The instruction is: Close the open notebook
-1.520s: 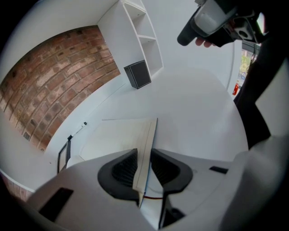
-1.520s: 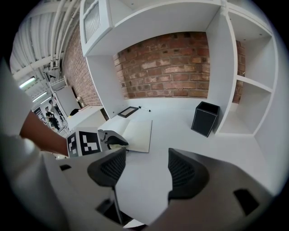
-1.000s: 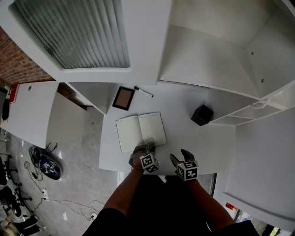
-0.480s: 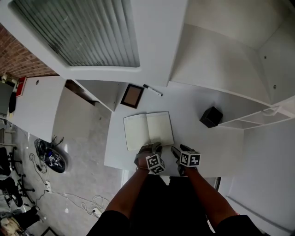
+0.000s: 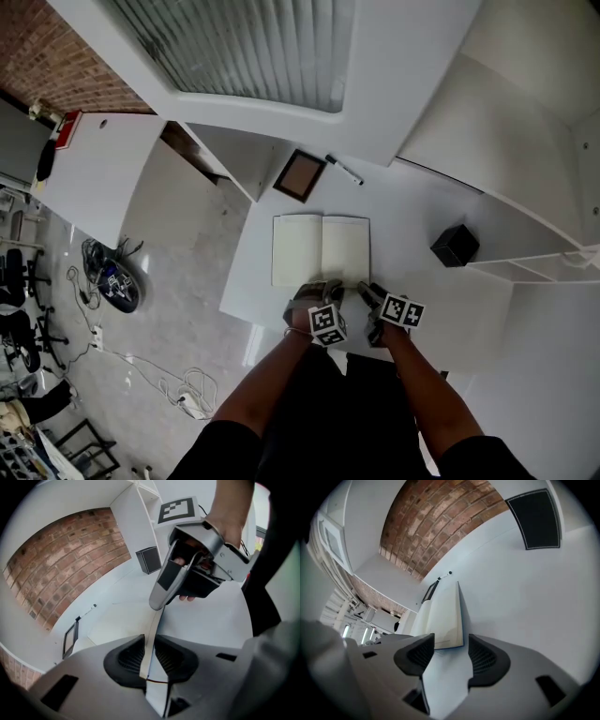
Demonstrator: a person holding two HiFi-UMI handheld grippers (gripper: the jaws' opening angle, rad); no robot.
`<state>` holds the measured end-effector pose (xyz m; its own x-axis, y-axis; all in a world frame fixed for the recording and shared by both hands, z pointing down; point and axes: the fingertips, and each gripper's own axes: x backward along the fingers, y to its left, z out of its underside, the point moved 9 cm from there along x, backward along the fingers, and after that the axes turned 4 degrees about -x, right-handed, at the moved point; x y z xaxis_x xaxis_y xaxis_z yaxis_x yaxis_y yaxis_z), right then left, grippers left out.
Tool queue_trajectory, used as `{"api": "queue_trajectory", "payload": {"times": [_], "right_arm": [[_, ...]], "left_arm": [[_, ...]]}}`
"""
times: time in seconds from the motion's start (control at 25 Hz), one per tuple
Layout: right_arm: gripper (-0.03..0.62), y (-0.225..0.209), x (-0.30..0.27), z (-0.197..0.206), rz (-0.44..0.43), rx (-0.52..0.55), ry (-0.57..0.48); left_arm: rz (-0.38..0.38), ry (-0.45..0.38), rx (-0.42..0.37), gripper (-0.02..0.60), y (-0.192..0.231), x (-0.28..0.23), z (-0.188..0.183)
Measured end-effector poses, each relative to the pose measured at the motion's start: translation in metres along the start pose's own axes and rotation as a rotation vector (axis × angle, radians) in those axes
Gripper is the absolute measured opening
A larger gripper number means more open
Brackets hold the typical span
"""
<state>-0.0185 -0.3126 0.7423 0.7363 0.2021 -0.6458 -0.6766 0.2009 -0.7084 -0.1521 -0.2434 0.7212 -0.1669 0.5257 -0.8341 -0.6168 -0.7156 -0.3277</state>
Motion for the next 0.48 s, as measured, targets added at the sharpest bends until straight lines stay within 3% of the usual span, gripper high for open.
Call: {"api": "queue_trajectory", "payload": {"times": [0.08,0.2,0.48], "right_arm": [[0.203,0.0028,-0.0065,-0.0012,-0.038,-0.008,0.028],[0.178,0.0023,-0.0118,-0.0011,-0.012,0.022,0.072],[0.085,-0.0045,-0.0063,-0.0037,-0.039,-0.023,0.073]], "left_arm": [[-0.011,0.004,0.003,0.063,0.0005,0.0015,-0.0001],[-0.031,0.018,0.023,0.061,0.0005,0.0023,0.0013],[-0.045,0.058,0.121,0.060,-0.0020,0.0012,0.0013]]}}
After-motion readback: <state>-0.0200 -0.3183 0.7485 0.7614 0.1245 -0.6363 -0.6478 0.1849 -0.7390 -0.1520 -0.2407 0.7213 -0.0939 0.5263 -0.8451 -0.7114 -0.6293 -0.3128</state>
